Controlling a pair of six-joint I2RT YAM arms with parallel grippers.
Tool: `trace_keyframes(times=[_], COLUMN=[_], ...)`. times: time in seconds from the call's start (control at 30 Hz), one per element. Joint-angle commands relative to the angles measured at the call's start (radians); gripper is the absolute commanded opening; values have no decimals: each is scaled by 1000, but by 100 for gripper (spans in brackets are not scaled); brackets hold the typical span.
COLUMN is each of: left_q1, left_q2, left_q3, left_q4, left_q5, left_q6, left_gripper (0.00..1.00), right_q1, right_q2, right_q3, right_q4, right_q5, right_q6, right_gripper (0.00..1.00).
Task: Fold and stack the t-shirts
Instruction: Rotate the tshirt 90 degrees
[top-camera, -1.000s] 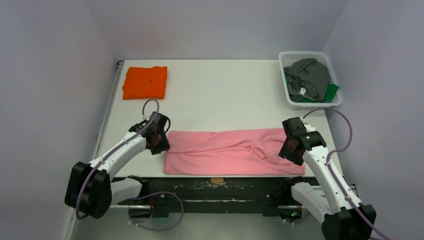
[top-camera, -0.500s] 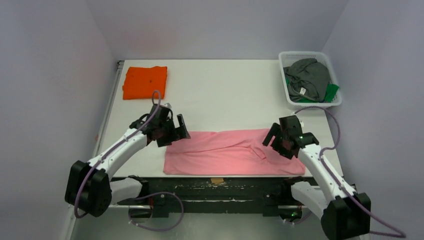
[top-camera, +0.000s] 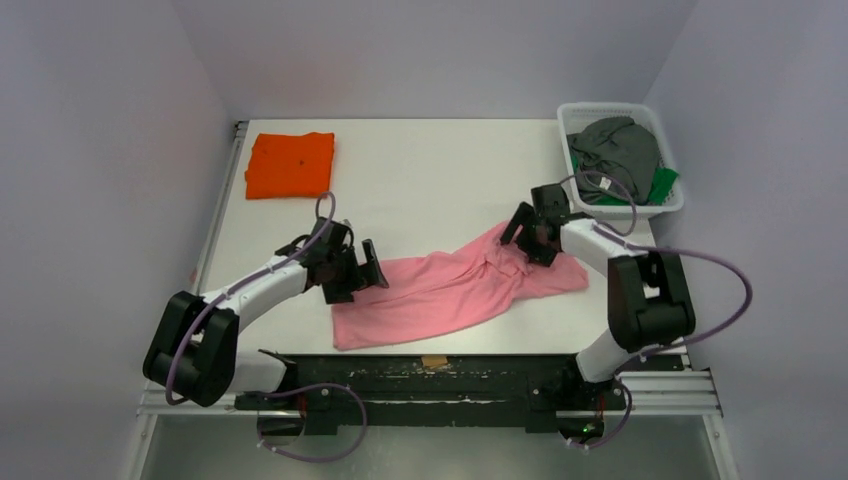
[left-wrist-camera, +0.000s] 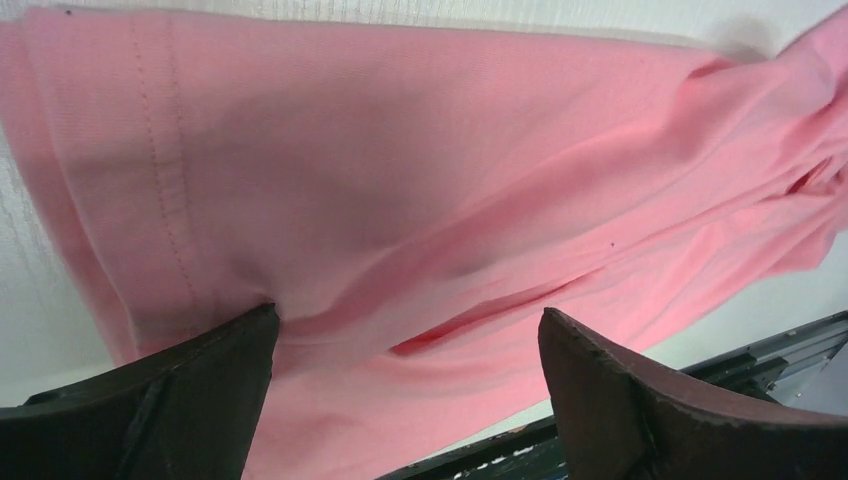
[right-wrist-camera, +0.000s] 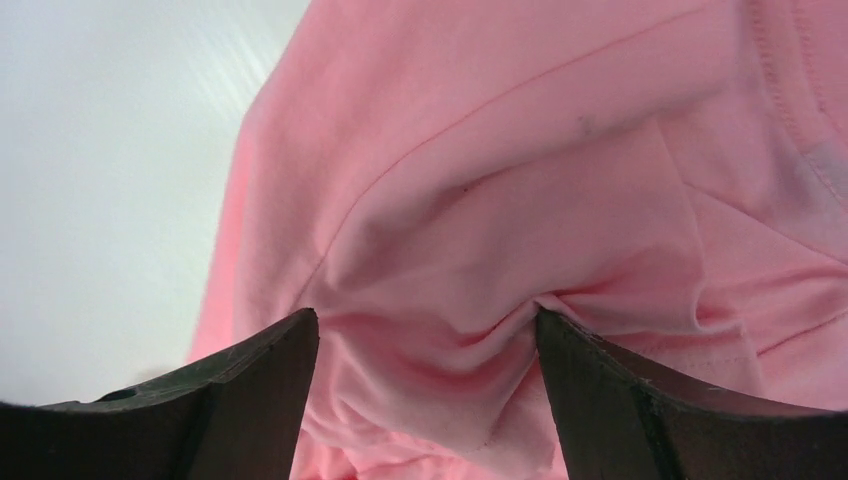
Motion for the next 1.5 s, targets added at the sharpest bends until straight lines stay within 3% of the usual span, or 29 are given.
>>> trace_keyframes(times=[0.0, 0.13, 0.3, 0.47, 0.63, 0.87, 1.0, 1.17, 1.3, 1.47], left_q1=[-21, -82, -237, -381, -493, -589, -614, -639, -641, -548], left_q2=[11, 8, 25, 149, 303, 411, 300, 110, -38, -148], left_q3=[-73, -85, -77, 14, 130, 272, 273, 272, 208, 52], left_q4=[21, 106, 202, 205, 241, 195, 104, -9, -78, -87], left_q5=[-32, -1, -53, -118, -97, -96, -193, -288, -325, -279], left_q6=[-55, -144, -286, -352, -373, -362, -334, -259, -225, -204], left_gripper=[100, 100, 100, 100, 100, 100, 100, 100, 100, 100], right_q1=[4, 6, 24, 82, 131, 162, 159, 159, 161, 163], right_q2=[283, 579, 901, 1117, 1268, 1257, 1138, 877, 627, 234], right_q3=[199, 546, 999, 1352, 1597, 1628, 1674, 1570, 1317, 732], right_q4=[248, 178, 51, 6, 82, 144, 33, -19, -42, -21], right_q5=[-71, -164, -305, -393, -440, -453, -338, -254, -206, -201], right_q6=[-7, -51, -78, -79, -26, -11, -101, -211, -260, -227], right_gripper=[78, 78, 78, 78, 78, 79, 88, 91, 92, 89])
